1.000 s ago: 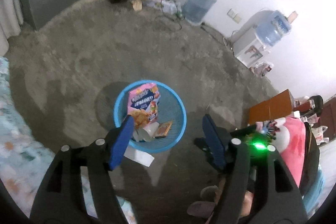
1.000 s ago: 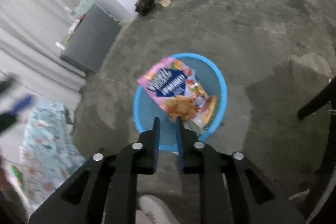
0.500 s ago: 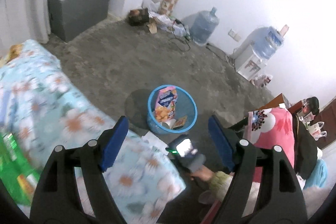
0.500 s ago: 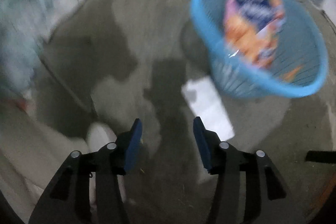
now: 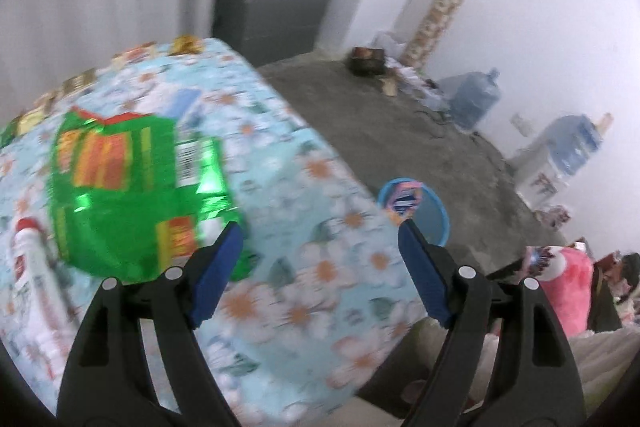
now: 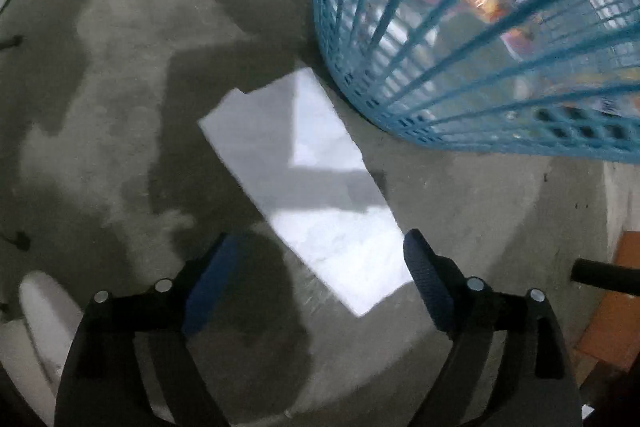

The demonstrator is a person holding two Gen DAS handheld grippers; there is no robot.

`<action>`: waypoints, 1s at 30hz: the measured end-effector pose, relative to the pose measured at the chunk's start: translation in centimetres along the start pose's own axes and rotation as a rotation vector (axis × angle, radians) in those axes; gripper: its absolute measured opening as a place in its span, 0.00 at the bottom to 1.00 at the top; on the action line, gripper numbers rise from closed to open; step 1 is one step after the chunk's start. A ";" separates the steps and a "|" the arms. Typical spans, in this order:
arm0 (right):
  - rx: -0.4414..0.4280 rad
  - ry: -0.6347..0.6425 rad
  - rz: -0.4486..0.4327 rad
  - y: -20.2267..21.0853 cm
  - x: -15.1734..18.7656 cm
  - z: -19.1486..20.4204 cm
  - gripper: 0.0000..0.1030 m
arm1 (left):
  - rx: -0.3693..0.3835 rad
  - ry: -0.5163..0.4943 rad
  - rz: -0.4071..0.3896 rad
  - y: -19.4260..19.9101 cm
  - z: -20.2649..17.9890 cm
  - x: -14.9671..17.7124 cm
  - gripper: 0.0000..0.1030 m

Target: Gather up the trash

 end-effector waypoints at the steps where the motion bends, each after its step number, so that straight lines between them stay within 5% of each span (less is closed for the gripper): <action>1: 0.004 0.008 0.013 -0.7 0.1 0.1 0.82 | -0.017 0.006 0.003 0.3 0.7 0.2 0.73; 11: -0.082 -0.183 0.077 -2.9 1.4 -0.6 0.82 | -0.095 0.031 -0.026 2.3 3.8 0.1 0.73; 16: -0.073 -0.294 0.053 -1.9 2.6 -3.2 0.43 | -0.092 0.075 -0.039 2.7 5.0 0.4 0.73; 18: -0.067 -0.320 0.064 -1.6 3.3 -3.9 0.11 | -0.091 0.082 -0.046 3.0 5.3 0.6 0.73; 19: -0.070 -0.328 0.072 -1.4 3.7 -4.0 0.07 | -0.090 0.086 -0.049 3.1 5.5 0.7 0.73; 24: -0.094 -0.374 0.078 0.1 6.4 -4.5 0.04 | -0.079 0.129 -0.084 3.8 6.7 0.9 0.73; 30: -0.187 -0.353 -0.148 10.8 5.6 -3.2 0.04 | -0.050 0.177 -0.116 3.9 7.5 1.0 0.73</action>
Point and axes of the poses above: each gripper's, at about its wrist camera, not at the fingertips, and y roughly against the way its jaws point, z to its left, x to its underside, the point moved 9 cm from there along -y, roughly the way its jaws point, and after that the axes turned 12 degrees about -z, right-handed, at the moved point
